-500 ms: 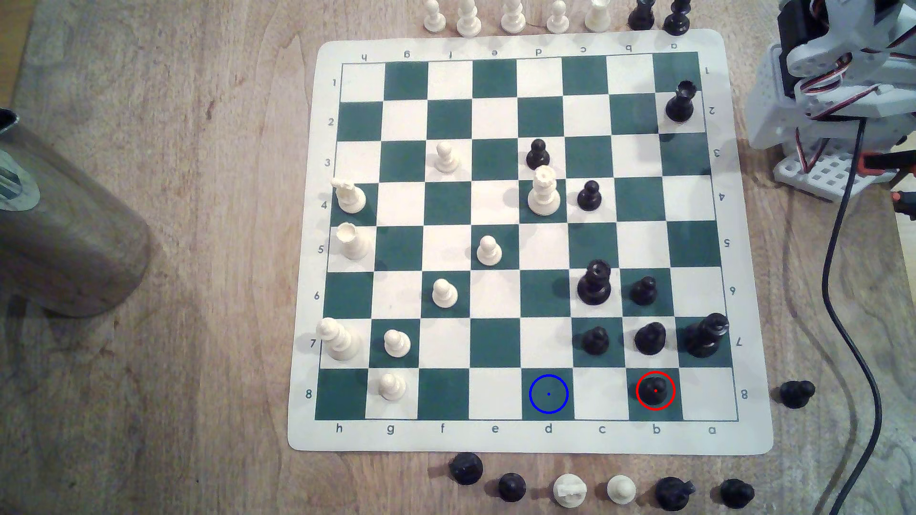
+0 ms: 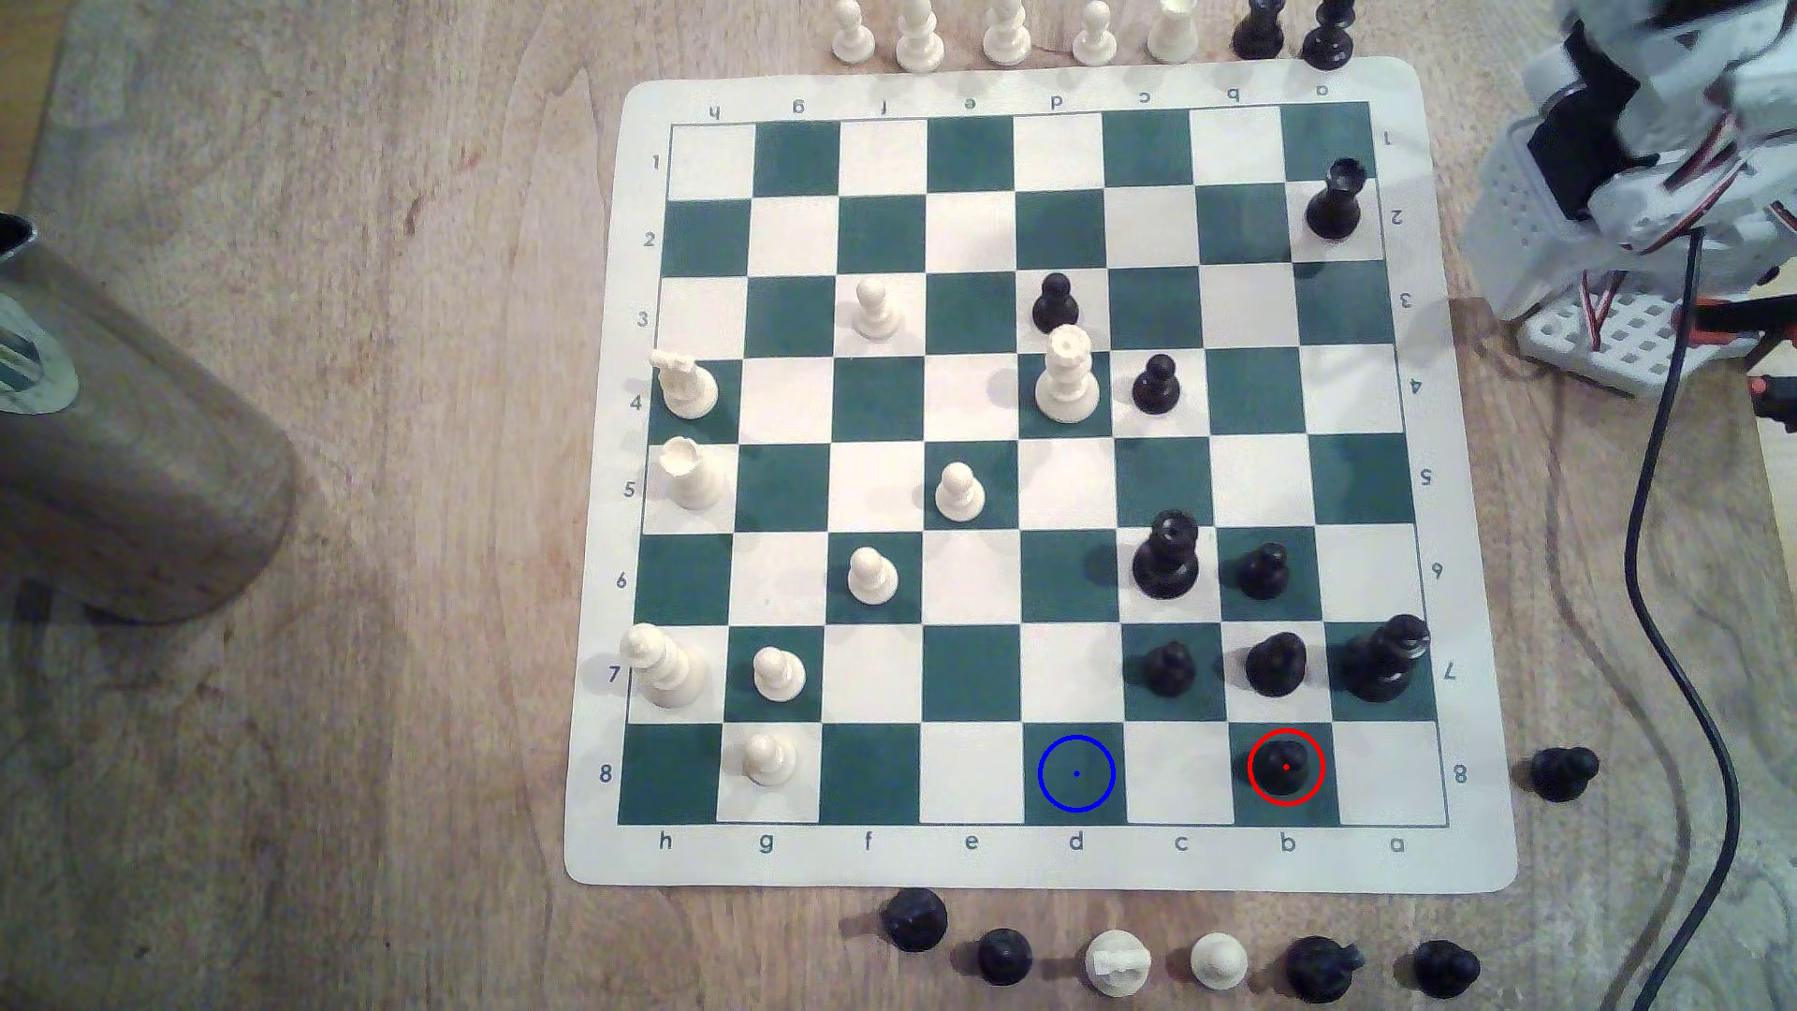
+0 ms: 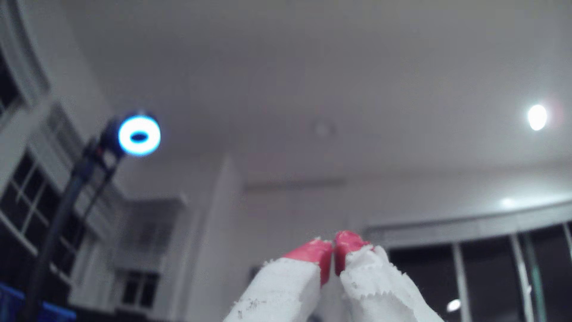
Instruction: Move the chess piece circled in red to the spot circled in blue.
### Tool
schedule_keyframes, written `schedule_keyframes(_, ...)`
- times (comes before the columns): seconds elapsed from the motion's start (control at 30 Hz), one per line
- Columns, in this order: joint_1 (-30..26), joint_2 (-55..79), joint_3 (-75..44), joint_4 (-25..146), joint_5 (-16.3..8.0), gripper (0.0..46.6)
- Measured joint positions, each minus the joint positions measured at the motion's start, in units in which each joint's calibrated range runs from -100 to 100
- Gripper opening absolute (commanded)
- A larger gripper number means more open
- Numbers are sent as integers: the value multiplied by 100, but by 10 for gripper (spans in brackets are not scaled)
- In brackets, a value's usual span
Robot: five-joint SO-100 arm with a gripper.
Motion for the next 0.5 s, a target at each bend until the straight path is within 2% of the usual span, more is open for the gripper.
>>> schedule_keyframes(0.13, 44, -34, -777, 1936, -20, 2)
schedule_keyframes(0.2, 302, -25, -1356, 3378, -24, 2)
schedule_keyframes(0.33, 597, 0, -2205, 4964, -68, 3)
schedule_keyframes(0.37, 789, -8, -2648, 5657, -254, 2)
schedule_keyframes(0.4, 819, -8, -2892, 6064, -342, 5)
schedule_keyframes(0.5, 922, 0, -3118, 7163, -415, 72)
